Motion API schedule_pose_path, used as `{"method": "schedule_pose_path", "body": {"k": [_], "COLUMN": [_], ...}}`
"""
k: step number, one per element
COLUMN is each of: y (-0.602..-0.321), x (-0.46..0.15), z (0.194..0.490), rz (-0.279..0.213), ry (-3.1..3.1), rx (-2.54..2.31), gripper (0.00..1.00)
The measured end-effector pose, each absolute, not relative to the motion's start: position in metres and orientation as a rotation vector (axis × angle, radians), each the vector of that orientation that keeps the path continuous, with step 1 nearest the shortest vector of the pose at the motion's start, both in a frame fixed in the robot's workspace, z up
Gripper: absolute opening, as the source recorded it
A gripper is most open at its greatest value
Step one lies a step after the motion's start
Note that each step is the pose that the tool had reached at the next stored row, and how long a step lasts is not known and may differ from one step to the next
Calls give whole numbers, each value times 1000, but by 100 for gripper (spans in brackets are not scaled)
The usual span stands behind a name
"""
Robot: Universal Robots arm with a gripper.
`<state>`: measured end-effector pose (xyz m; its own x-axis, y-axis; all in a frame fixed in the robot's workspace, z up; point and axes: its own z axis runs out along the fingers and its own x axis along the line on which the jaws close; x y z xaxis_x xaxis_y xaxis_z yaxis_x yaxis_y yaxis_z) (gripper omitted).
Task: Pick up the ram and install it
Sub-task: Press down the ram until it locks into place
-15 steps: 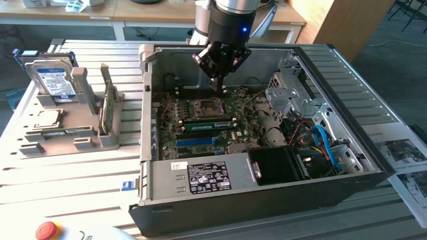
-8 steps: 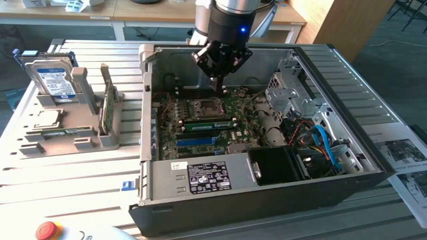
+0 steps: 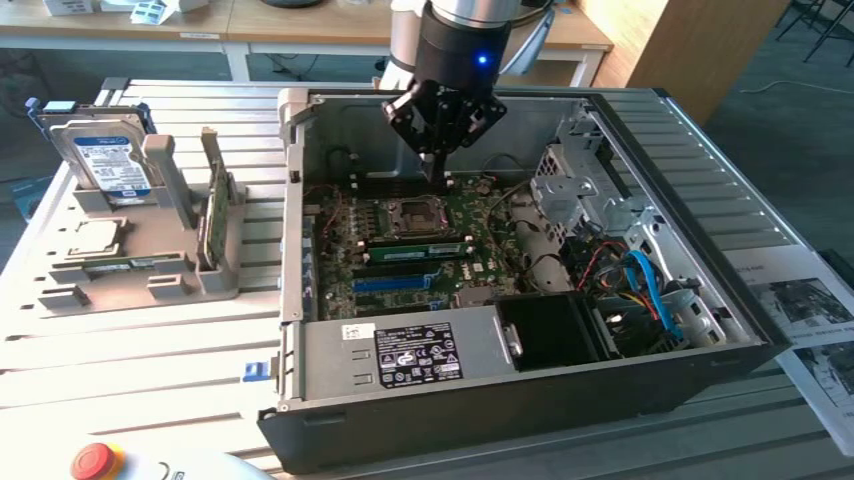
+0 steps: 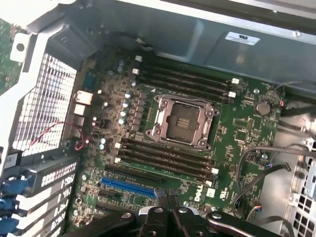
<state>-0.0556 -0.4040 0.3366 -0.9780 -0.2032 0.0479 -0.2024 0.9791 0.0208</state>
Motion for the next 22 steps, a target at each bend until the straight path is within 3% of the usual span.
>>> {"method": "schedule_pose_path", "body": {"k": [22], "y": [-404], "x": [-56], "z": [337], "rz": [-31], "ry": [-3093], "rx": [35], "gripper": [10]}}
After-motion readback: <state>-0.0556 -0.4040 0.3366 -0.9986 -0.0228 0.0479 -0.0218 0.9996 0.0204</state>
